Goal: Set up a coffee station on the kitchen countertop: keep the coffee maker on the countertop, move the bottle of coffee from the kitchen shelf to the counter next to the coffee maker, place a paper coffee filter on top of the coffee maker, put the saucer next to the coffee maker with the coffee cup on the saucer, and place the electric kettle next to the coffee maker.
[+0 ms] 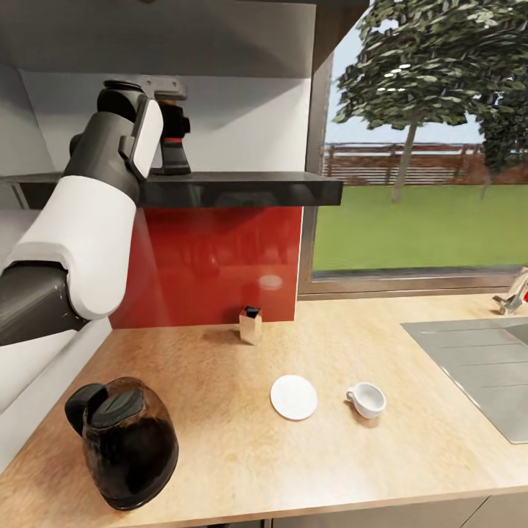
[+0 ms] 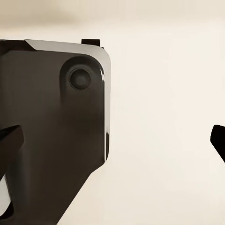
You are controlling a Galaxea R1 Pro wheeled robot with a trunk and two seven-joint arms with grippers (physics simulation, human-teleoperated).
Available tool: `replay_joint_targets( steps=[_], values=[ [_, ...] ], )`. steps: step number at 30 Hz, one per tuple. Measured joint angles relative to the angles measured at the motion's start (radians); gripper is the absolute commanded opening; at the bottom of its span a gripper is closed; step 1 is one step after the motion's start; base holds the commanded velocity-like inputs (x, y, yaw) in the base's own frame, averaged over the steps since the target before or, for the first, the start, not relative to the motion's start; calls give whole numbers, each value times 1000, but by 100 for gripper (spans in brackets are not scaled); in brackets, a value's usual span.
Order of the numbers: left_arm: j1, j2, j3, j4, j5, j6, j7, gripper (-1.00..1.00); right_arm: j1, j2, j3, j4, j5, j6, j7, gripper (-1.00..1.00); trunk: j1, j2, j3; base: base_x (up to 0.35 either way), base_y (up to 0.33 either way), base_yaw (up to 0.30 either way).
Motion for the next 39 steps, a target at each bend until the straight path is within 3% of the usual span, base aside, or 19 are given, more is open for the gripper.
replay_joint_targets(
  steps=[11,12,39],
  values=[
    [4,1,0,1,2,1,-11,100,0,0,0,1,0,0,0,100,0,0,0,0,0,0],
    [4,3,0,0,3,1,-11,-100,0,0,0,0,0,0,0,100,0,0,0,0,0,0],
    [4,8,1,-2,4,5,-13,-100,0,0,0,0,0,0,0,100,0,0,0,0,0,0]
  ],
)
